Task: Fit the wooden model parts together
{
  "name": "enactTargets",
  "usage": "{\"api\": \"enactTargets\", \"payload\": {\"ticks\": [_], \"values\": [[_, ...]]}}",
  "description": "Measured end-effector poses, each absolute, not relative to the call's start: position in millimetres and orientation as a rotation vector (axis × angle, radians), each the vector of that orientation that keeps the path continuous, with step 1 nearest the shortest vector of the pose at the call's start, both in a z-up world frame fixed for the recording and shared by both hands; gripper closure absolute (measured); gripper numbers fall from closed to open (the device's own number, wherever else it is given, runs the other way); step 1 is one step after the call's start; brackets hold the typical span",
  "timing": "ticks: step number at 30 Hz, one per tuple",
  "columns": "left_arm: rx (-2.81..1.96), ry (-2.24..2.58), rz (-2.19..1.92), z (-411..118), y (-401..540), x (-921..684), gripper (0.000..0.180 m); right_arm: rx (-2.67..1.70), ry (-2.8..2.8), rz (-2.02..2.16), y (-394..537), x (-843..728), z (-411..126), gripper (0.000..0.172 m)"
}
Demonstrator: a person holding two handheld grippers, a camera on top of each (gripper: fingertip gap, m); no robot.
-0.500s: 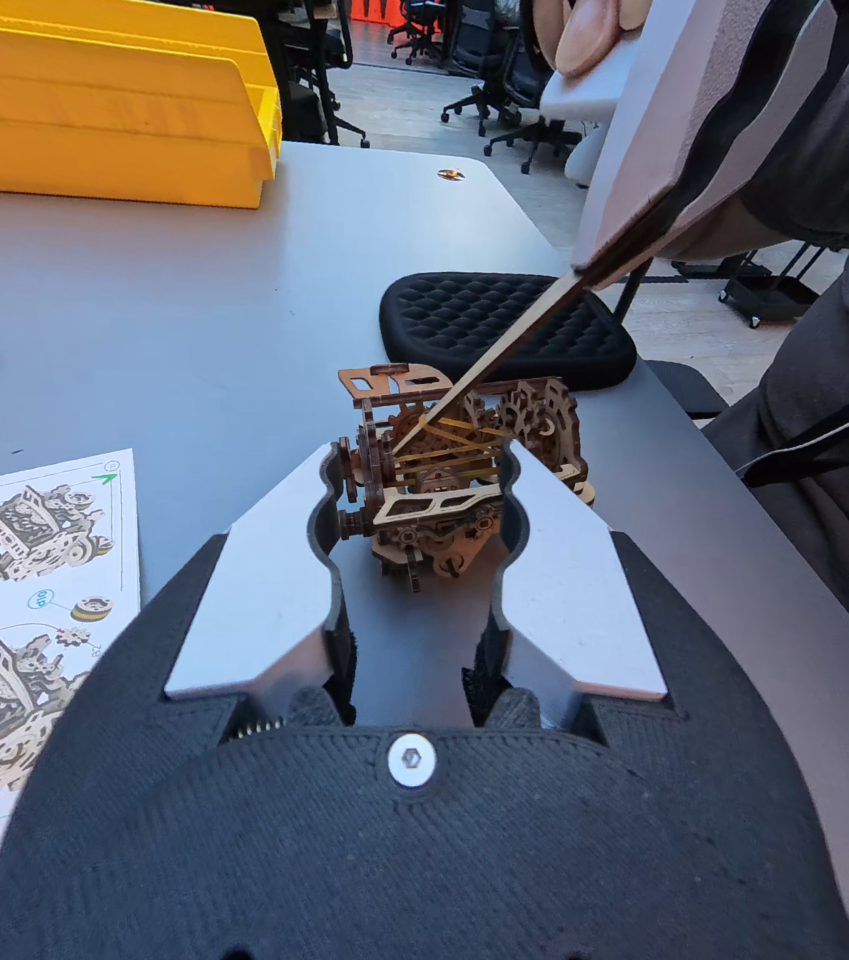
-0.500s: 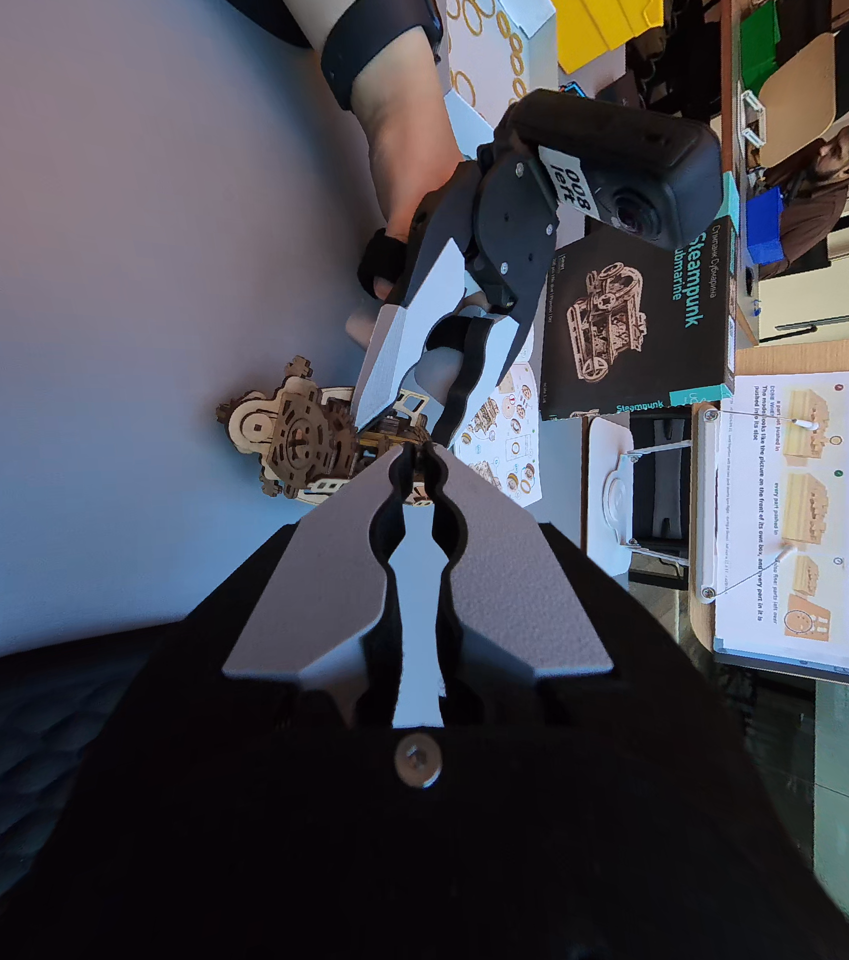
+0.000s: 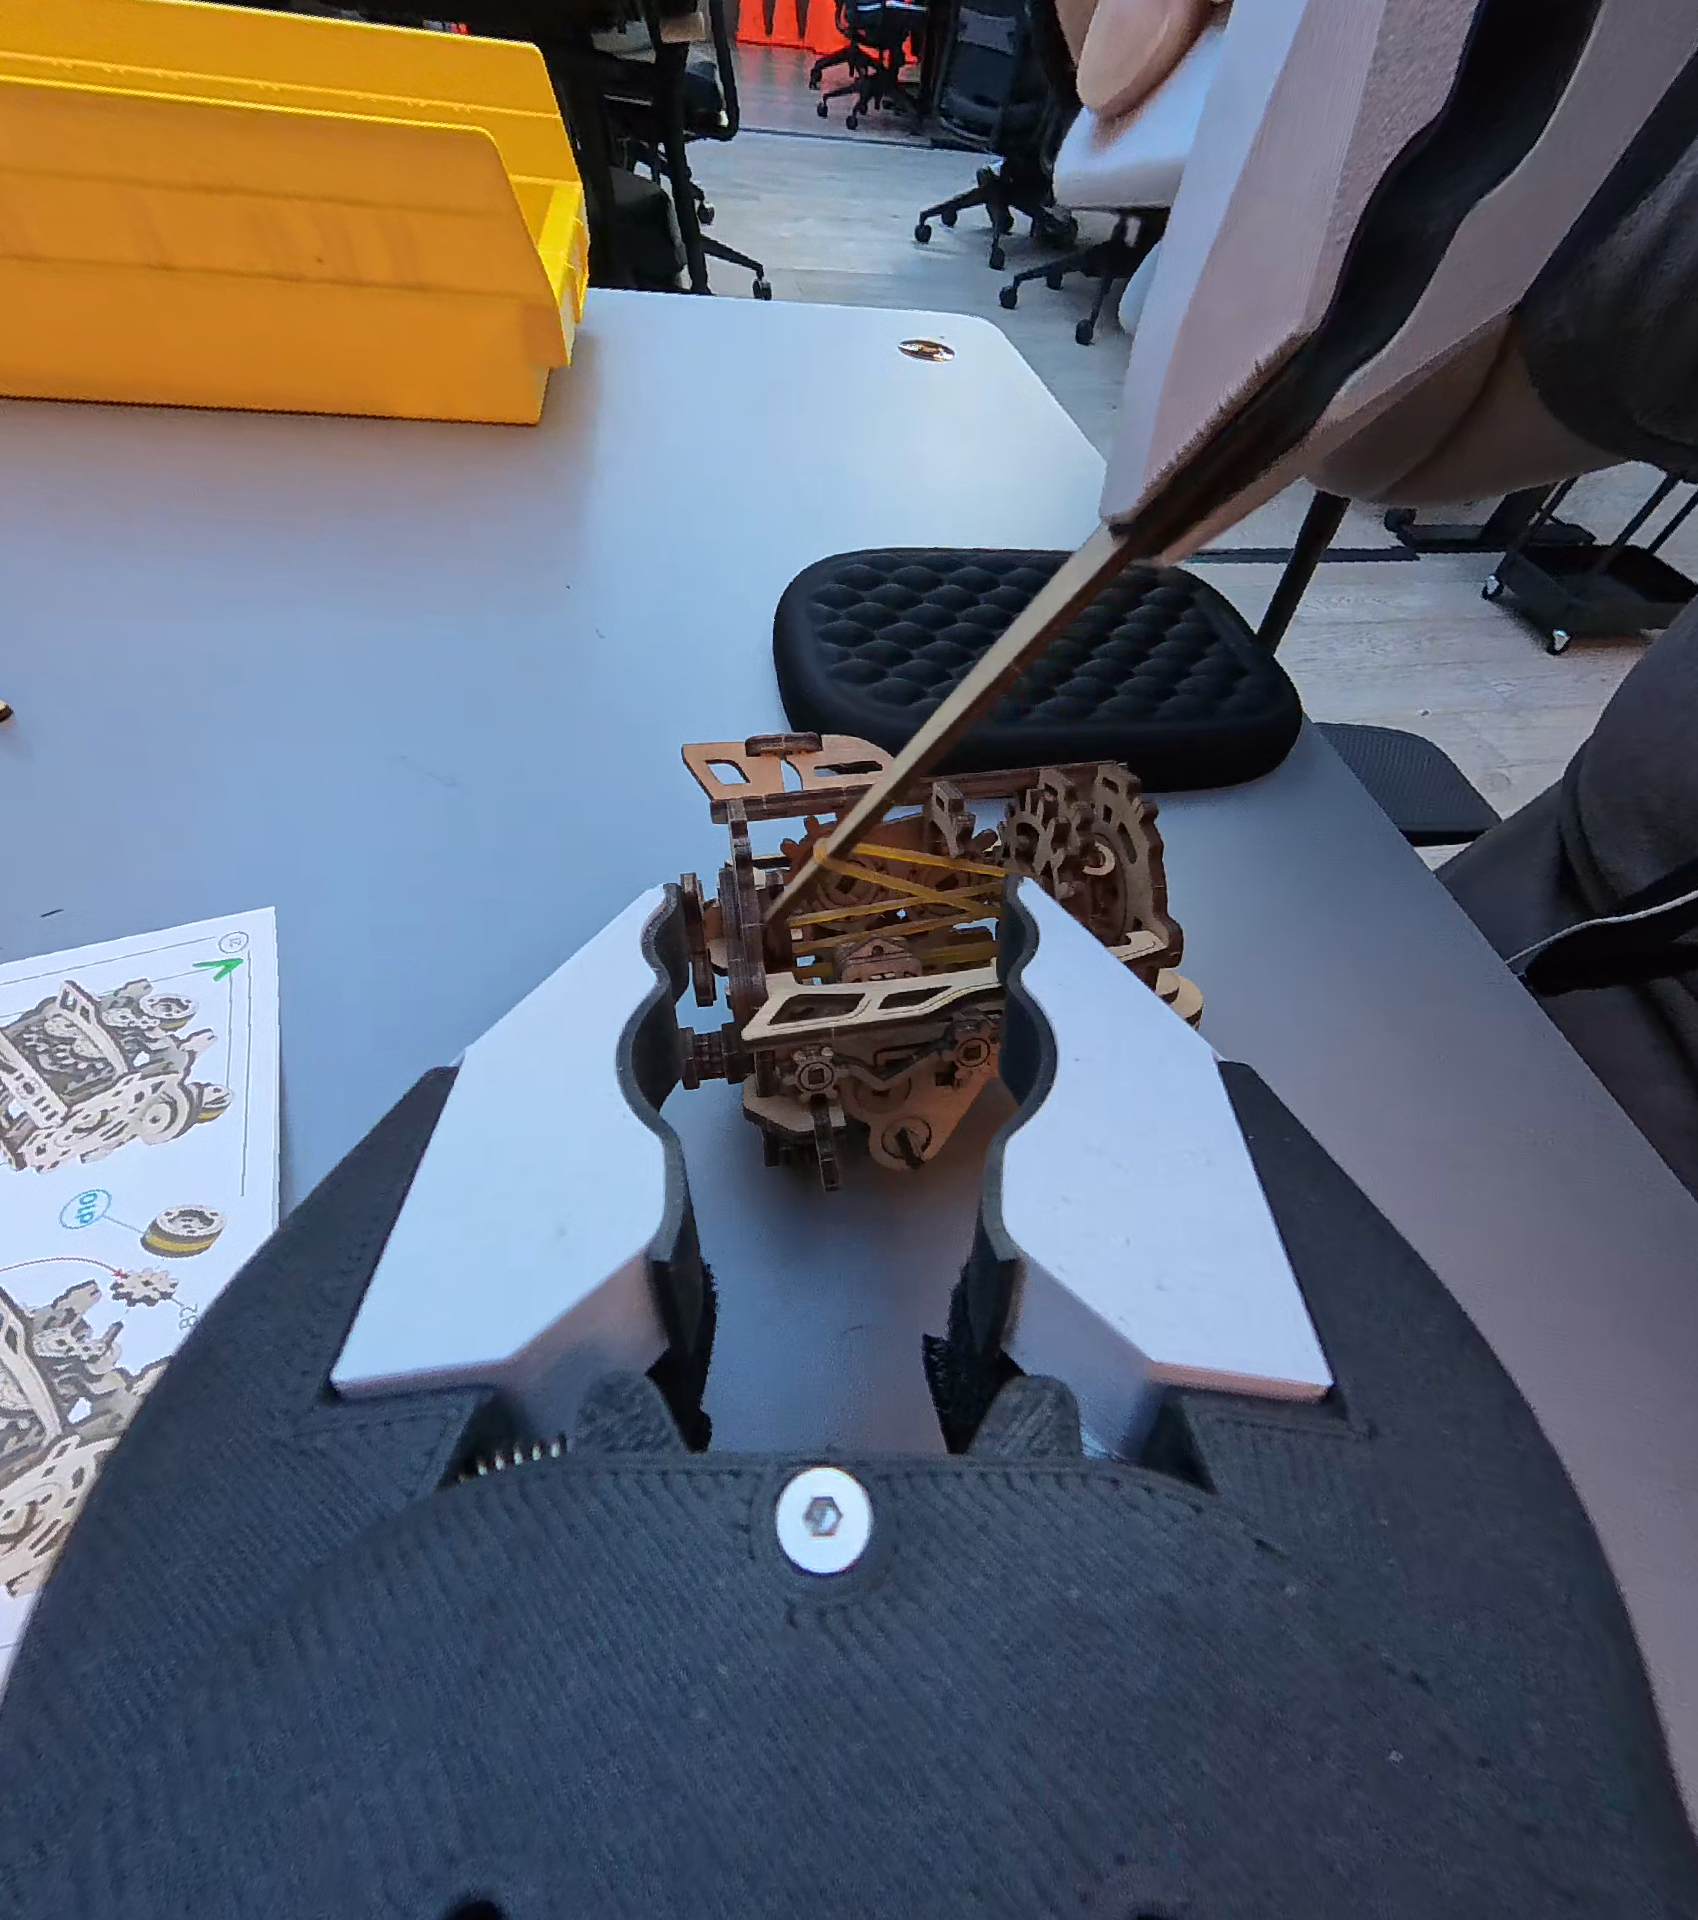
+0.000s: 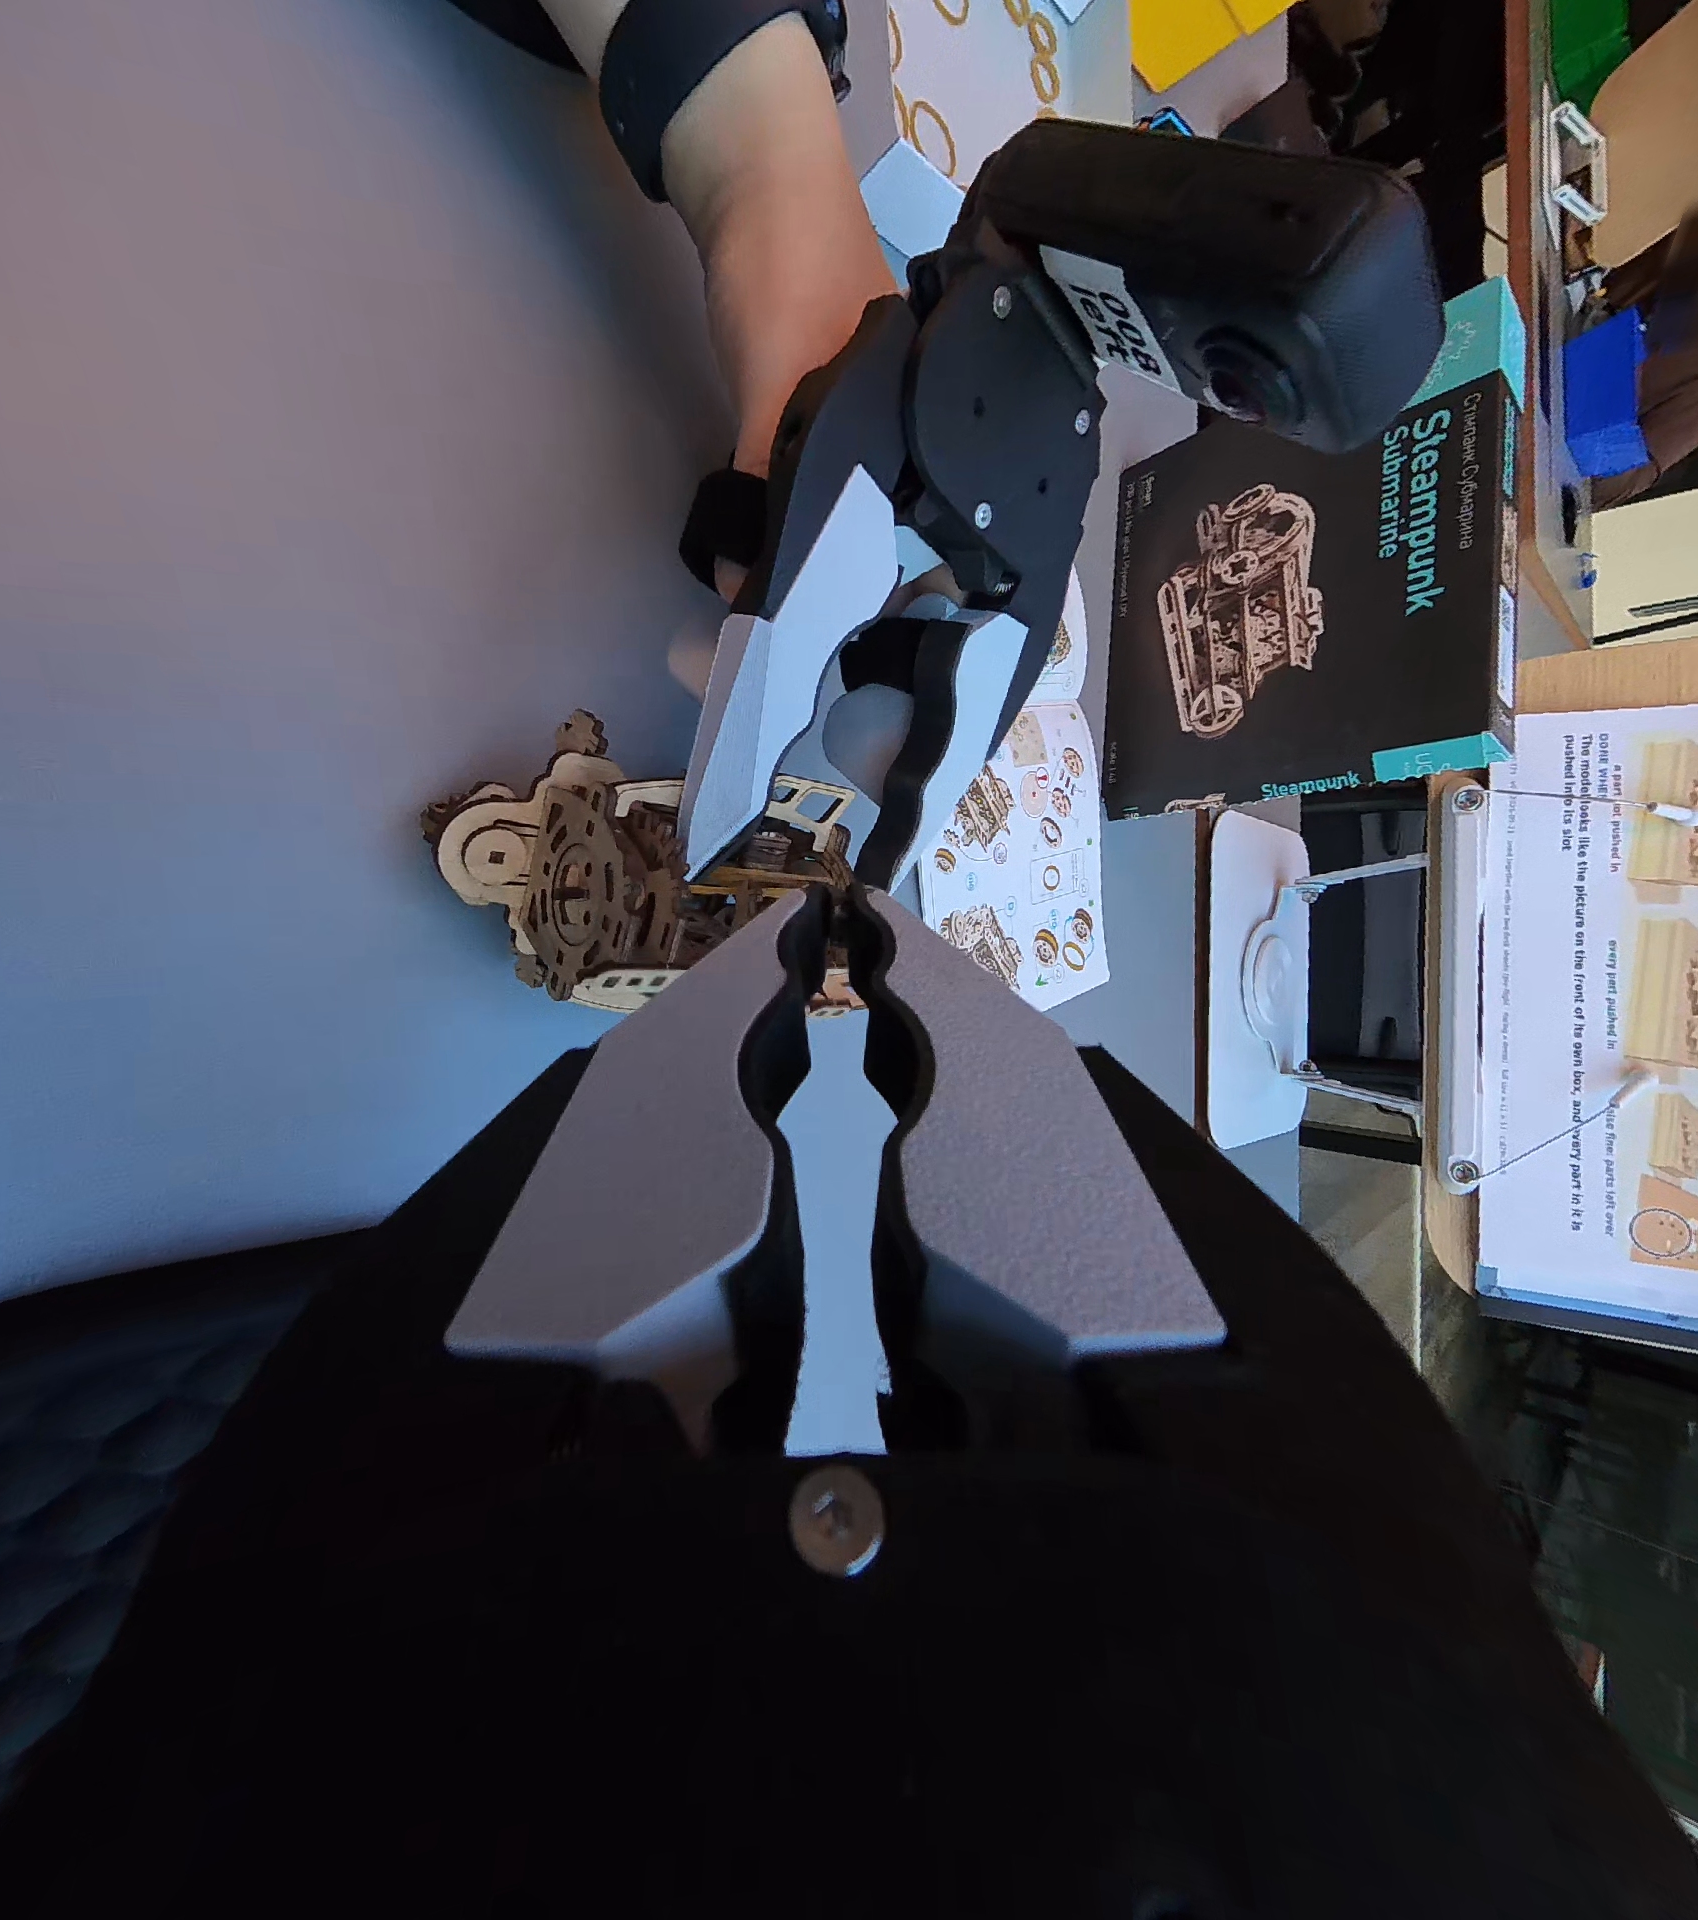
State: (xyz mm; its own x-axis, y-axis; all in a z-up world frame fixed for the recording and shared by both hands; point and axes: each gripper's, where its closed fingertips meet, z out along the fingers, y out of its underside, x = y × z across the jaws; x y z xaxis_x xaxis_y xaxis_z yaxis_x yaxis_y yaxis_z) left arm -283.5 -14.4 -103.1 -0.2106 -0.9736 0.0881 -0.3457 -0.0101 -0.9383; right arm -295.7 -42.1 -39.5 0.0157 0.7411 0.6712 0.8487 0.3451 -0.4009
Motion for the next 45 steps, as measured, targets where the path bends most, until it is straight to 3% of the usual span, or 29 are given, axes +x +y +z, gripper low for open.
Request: {"api": "enactTargets", "payload": {"ticks": [13, 21, 33, 45], "values": [[-1.37, 1.638, -1.191, -103.0, -16.7, -282.6, 0.123, -1.447, -1.721, -0.108, -37.8, -294.3, -41.6, 0.171], [-1.386, 1.626, -1.215, -103.0, -15.7, -281.7, 0.125, -1.595, -1.668, 0.124, -24.9, -286.7, -36.6, 0.171], [-1.5, 1.536, -1.306, -101.9, -3.7, -281.3, 0.147, -1.649, -1.704, 0.191, -20.9, -290.6, -34.1, 0.171], [-1.574, 1.511, -1.273, -102.6, 4.3, -280.7, 0.157, -1.612, -1.679, 0.155, -21.1, -289.3, -35.7, 0.171]]}}
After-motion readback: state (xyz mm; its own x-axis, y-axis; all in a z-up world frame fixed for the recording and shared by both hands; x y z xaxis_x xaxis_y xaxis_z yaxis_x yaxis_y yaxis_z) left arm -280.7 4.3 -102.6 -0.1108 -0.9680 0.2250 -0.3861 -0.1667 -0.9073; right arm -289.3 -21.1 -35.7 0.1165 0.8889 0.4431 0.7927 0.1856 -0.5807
